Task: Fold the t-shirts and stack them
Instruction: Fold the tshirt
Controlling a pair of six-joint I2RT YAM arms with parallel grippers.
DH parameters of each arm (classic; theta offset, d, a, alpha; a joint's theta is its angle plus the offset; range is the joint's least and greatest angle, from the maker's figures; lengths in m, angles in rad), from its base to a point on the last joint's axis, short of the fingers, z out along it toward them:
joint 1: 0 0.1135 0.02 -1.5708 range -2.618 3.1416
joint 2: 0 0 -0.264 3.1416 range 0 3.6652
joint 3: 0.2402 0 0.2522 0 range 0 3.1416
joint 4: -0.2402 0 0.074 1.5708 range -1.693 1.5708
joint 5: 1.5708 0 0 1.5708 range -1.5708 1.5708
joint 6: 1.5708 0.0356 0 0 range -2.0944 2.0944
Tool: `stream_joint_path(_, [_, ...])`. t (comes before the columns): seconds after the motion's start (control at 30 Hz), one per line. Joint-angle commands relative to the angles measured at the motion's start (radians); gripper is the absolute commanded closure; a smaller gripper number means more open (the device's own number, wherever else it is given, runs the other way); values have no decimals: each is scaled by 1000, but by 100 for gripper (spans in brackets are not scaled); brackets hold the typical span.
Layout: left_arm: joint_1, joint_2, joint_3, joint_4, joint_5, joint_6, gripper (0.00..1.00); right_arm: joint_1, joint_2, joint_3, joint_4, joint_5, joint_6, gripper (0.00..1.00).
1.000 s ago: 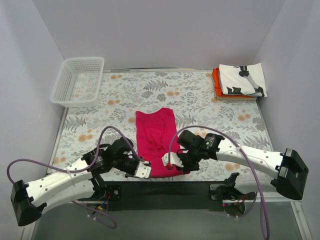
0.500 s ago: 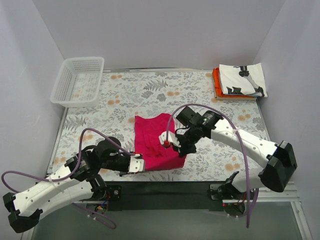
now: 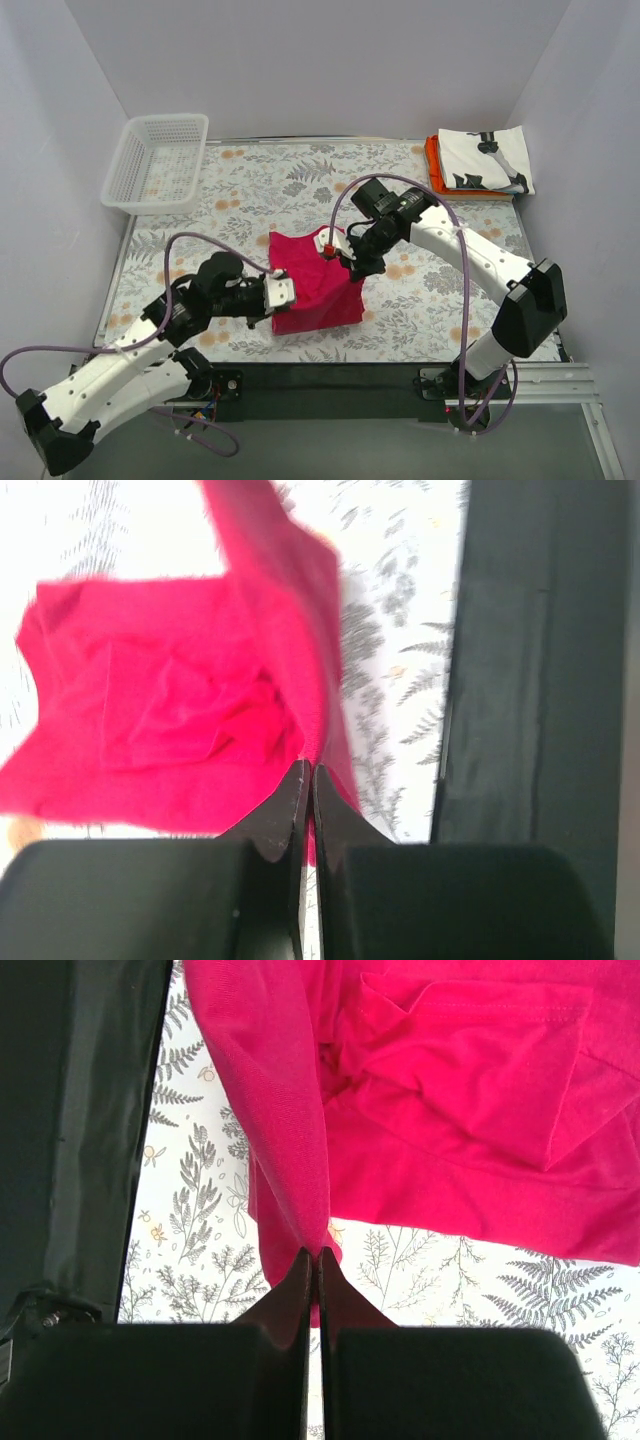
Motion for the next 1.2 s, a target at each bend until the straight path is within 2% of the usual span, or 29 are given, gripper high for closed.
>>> stream_joint_path(0.0, [161,111,74,1,103,-24,100,-18,29,56,-32,0,-42,99])
stream_joint_path(0.07, [300,168,101,-21,211,-16,100,-29,45,79,-31,3,-47,99])
stream_joint_path(0.17, [426,281,166,-43,308,10,100,-50,72,103,-32,9,-54,99])
stream_joint_path(0.27, [491,326,197,-69,373,37,100,-61,88,137,-32,11,-62,99])
stream_joint_path(1.17, [667,676,376,60,465,114,100,-164,353,396,-32,0,-163,99])
